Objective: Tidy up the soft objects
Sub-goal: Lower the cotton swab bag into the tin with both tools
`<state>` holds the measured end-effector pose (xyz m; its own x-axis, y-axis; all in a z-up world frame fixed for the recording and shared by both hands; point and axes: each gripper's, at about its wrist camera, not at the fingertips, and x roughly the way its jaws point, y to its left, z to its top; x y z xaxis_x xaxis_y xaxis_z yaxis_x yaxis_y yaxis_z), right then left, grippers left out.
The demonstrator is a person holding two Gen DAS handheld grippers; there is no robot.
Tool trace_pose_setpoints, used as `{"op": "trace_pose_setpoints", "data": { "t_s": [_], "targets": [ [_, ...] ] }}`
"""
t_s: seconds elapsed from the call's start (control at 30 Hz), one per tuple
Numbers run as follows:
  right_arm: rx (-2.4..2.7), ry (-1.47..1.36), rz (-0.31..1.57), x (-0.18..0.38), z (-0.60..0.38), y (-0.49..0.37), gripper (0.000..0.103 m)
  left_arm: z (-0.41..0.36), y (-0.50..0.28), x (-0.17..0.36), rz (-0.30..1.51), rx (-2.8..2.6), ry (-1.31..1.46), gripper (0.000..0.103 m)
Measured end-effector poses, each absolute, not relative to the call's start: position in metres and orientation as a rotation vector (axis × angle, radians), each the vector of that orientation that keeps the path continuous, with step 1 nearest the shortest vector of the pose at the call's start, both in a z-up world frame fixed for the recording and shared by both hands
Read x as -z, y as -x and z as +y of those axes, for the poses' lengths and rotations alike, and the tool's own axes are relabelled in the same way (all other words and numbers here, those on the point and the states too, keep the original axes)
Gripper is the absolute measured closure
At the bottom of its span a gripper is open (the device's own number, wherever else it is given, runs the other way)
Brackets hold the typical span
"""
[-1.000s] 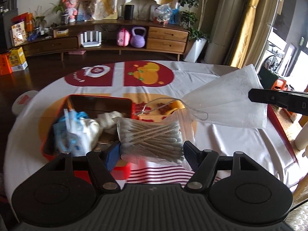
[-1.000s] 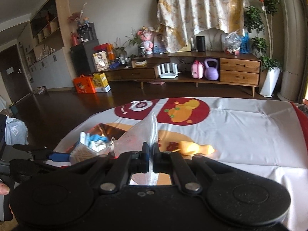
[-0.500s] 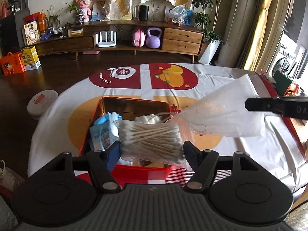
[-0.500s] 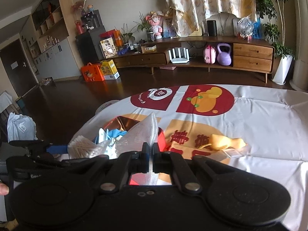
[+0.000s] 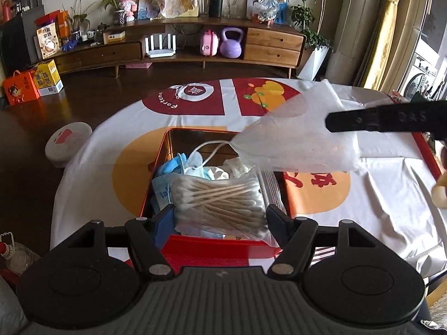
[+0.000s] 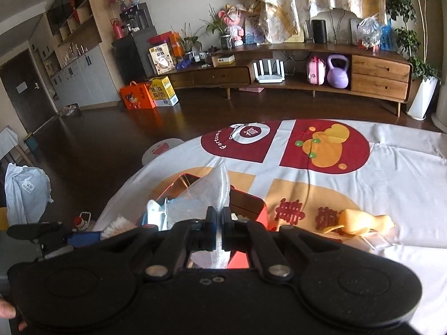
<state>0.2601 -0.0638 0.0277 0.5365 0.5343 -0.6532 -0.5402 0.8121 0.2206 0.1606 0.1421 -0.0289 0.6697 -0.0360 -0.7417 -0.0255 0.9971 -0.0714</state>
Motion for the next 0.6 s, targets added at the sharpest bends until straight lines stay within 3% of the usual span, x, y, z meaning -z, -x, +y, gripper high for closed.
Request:
{"op": "trace_pose_setpoints", "data": {
  "t_s": [0.6],
  "targets": [
    [-0.601, 0.018, 0.891, 0.032, -0.021, -0.306, 0.100, 0.135, -0.197, 0.062, 0.882, 0.060, 0.042, 0.033]
  ]
}}
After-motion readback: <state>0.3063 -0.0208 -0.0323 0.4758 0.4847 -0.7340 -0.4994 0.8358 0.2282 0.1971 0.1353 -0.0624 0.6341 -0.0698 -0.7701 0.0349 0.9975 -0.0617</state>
